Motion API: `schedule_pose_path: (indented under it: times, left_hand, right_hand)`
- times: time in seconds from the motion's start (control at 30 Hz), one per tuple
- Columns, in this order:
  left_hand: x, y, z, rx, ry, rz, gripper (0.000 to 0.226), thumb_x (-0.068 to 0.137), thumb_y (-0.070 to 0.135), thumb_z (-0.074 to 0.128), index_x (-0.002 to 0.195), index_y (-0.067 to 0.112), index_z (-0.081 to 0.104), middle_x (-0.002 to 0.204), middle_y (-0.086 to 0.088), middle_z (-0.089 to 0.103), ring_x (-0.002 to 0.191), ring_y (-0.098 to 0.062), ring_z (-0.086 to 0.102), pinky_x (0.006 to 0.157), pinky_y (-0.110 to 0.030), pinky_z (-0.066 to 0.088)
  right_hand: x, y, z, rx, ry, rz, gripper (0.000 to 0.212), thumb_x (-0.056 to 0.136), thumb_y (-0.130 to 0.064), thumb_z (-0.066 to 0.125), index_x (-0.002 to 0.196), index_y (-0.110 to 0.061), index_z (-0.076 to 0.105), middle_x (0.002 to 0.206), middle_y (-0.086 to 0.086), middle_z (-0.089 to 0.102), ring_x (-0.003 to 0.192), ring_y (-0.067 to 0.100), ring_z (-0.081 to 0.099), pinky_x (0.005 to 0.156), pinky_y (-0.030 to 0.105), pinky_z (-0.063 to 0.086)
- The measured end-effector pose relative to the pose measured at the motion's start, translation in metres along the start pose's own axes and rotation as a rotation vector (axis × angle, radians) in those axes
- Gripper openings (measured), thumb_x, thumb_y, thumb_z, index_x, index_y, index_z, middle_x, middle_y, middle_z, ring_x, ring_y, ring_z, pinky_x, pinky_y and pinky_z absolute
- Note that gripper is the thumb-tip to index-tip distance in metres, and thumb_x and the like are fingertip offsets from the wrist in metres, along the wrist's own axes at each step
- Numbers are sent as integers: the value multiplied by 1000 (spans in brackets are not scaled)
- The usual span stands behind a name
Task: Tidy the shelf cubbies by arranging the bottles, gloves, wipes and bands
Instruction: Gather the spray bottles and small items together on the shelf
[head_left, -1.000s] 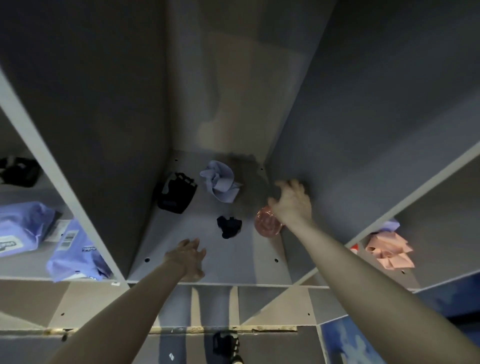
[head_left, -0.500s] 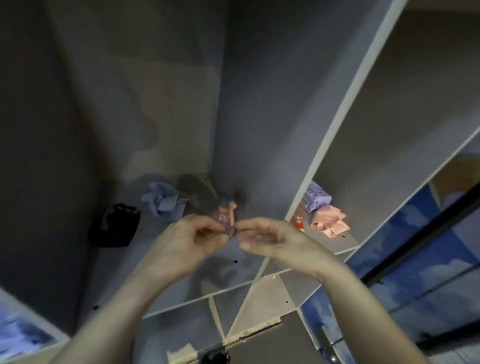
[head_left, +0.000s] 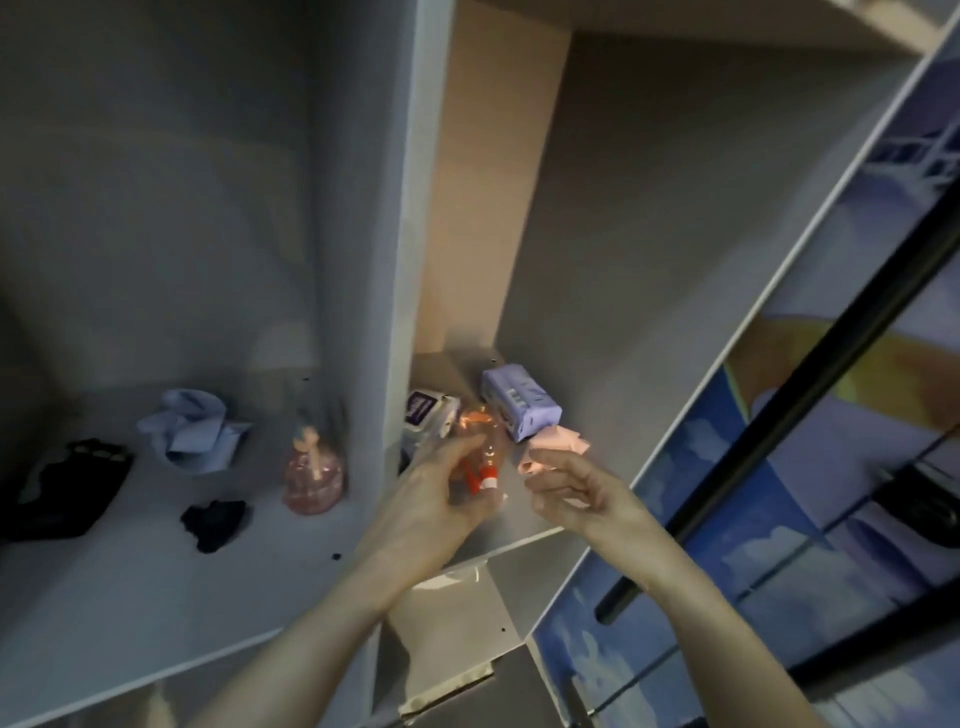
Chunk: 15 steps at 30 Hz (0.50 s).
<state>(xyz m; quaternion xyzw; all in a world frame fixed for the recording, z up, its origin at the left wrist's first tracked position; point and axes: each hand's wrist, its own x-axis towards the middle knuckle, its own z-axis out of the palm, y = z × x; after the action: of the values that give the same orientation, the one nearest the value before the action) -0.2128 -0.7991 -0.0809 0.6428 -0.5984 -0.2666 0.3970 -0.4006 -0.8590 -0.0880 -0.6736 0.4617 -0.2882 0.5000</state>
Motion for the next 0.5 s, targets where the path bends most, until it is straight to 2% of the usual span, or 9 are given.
schedule_pose_path:
  times: [0.07,0.13,0.2,0.33,0.43,0.5]
  left_hand:
    - [13,4,17,-29,12,-56,47,84,26,69,126,37,53,140,11,45,118,-6,50,91,-17,36]
    - [26,4,32,-68,17,-134,41,84,22,68,121,35,55,126,8,54,109,-6,53,90,-21,39]
    - [36,0,45,-77,61,-221,44,84,22,68,126,27,55,120,7,55,111,-11,55,96,-28,41]
    - [51,-15,66,-152,76,-378,42,85,15,67,126,21,58,104,9,57,103,-14,57,92,-27,43]
    - [64,-27,80,-452,73,-567,37,89,12,62,125,19,56,107,3,61,94,-12,57,89,-31,43]
    - [78,-37,90,-614,60,-685,31,94,21,56,125,22,53,109,1,62,91,-12,57,91,-36,43]
  right_hand:
    - [8,18,-23,-72,-11,-2,40,81,-9,72,114,-30,61,116,-5,64,110,8,58,92,19,48]
    - [20,34,-41,-154,-10,-4,44,81,-12,73,119,-29,58,125,-5,58,115,8,54,94,24,49]
    - [35,49,-55,-177,-30,-4,45,81,-11,73,119,-30,57,125,-3,56,113,9,54,94,26,48]
    - [74,76,-59,-175,-147,6,48,81,-5,71,119,-30,54,125,0,56,114,14,54,92,23,45]
    - [99,85,-46,-116,-240,49,48,81,-2,69,114,-31,52,110,-9,56,107,13,52,84,21,45]
    - [116,95,-36,-103,-315,115,48,85,-3,66,122,-28,51,109,-10,53,108,13,51,80,21,45]
